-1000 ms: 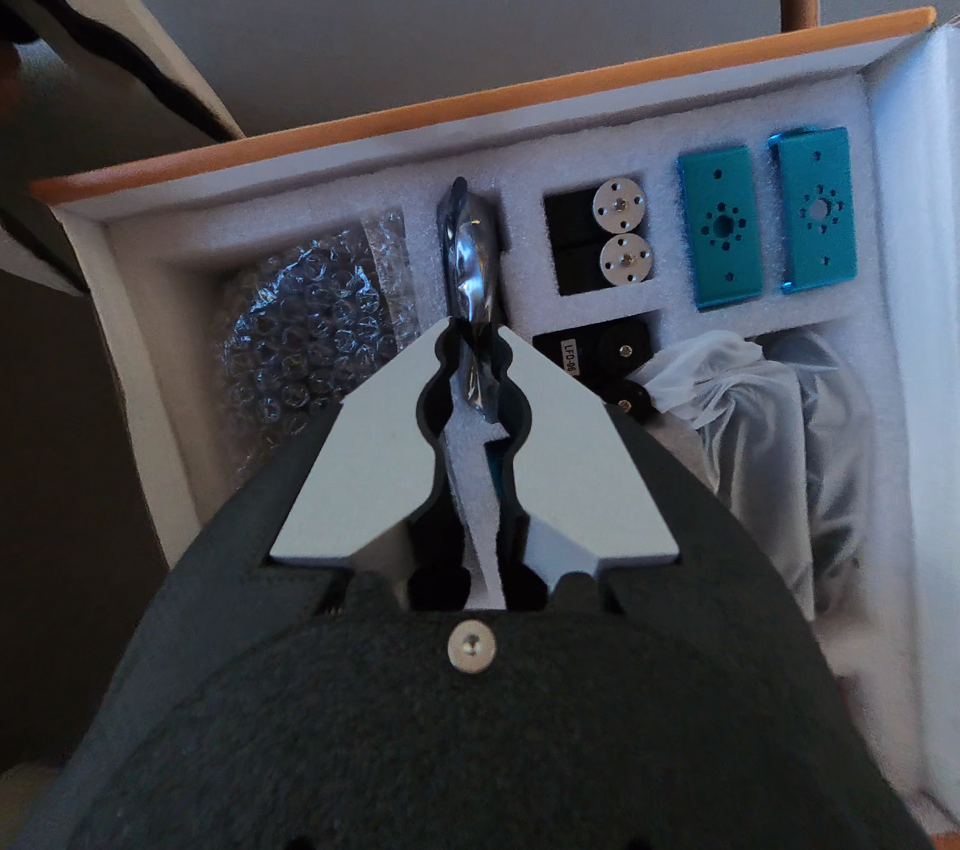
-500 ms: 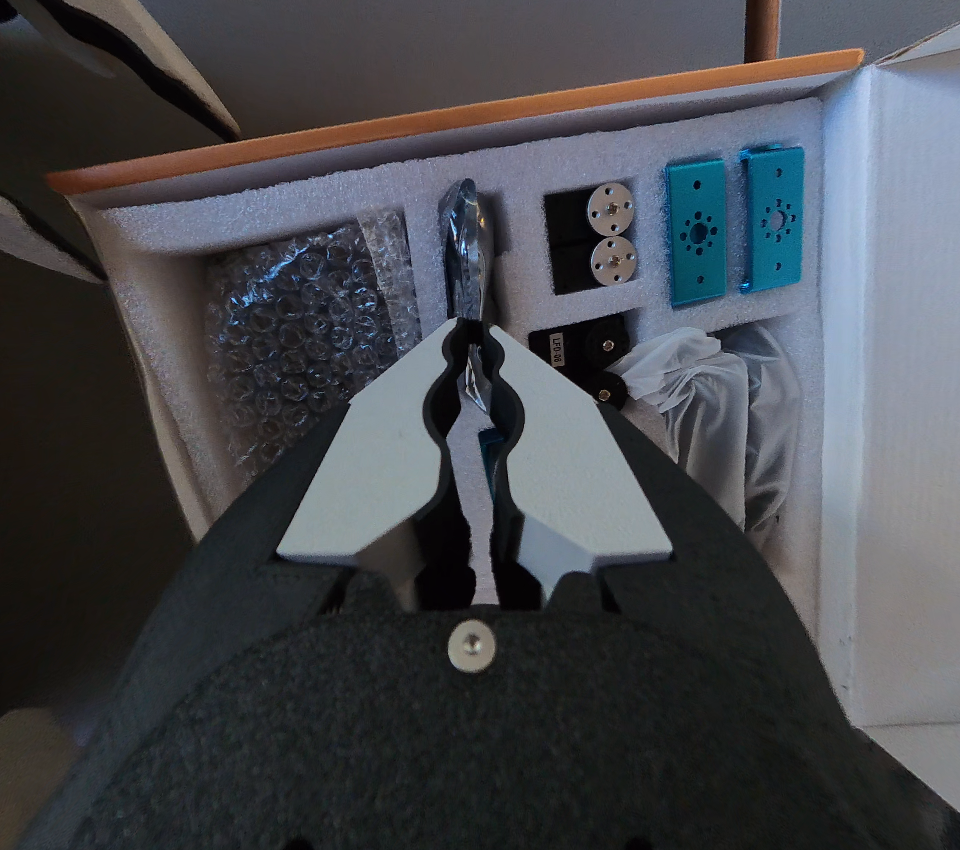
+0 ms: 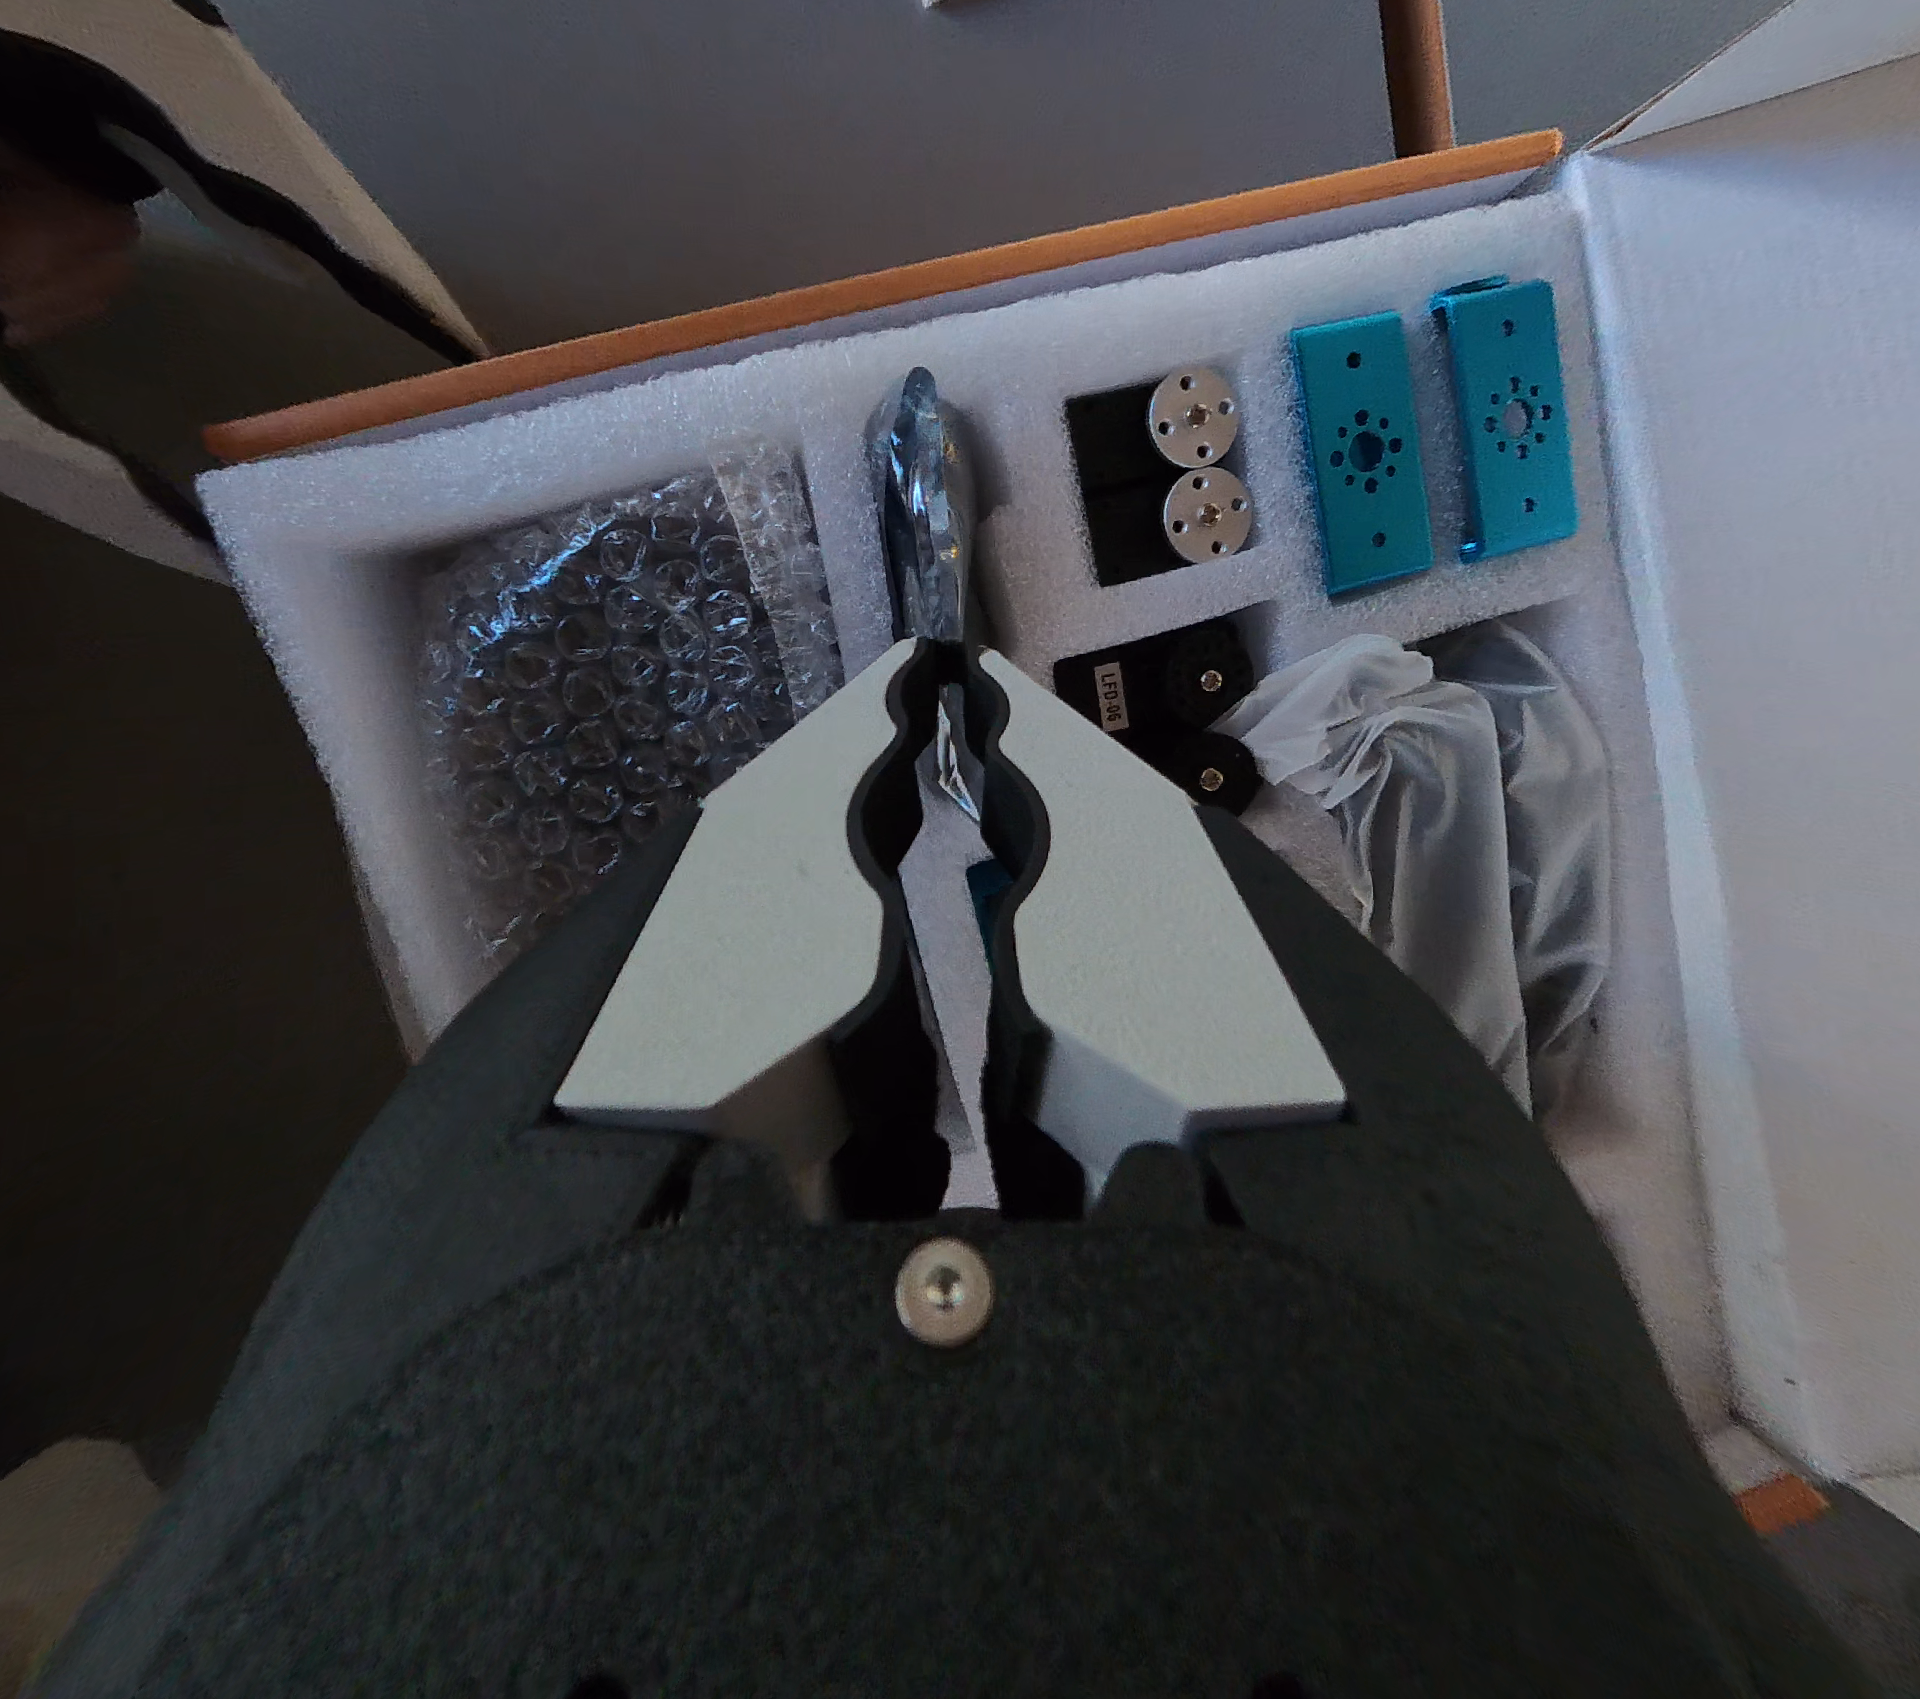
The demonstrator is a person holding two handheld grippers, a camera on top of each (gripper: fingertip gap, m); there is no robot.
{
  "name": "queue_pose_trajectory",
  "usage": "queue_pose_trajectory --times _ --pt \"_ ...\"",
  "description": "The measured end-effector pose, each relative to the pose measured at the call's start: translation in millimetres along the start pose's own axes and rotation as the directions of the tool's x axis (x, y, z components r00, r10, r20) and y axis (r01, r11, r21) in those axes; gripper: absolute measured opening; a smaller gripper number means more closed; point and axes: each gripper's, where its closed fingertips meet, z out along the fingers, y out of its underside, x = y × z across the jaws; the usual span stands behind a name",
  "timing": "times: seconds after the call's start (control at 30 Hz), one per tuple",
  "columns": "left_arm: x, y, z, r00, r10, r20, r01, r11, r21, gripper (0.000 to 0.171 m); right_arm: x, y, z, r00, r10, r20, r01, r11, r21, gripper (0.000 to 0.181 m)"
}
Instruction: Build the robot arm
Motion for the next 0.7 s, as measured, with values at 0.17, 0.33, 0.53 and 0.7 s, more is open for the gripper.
queue_pose_trajectory --times 0.17,0.33,0.53,0.7 --pt "0.0 -6.1 3.4 0.995 0.071 0.065 -0.072 0.997 0.008 0.047 -1.1 3.0 15.2 1.0 -0.003 0.011 0.003 0.999 -0.041 0.003" --pt "-11.2 -4.9 5.0 0.992 0.055 0.113 -0.055 0.998 -0.005 0.03 -7.6 7.0 28.0 0.999 0.03 0.019 -0.029 0.998 -0.058 0.004" --pt "-17.6 -5.2 9.9 0.993 0.021 0.114 -0.02 1.0 -0.012 0.032 -27.0 30.1 -2.6 0.993 0.113 -0.038 -0.111 0.993 0.051 0.044" --pt "-19.2 -4.7 12.9 0.996 -0.031 0.089 0.033 0.999 -0.014 0.036 -48.1 70.2 -10.3 0.981 0.196 -0.014 -0.196 0.98 0.023 0.044"
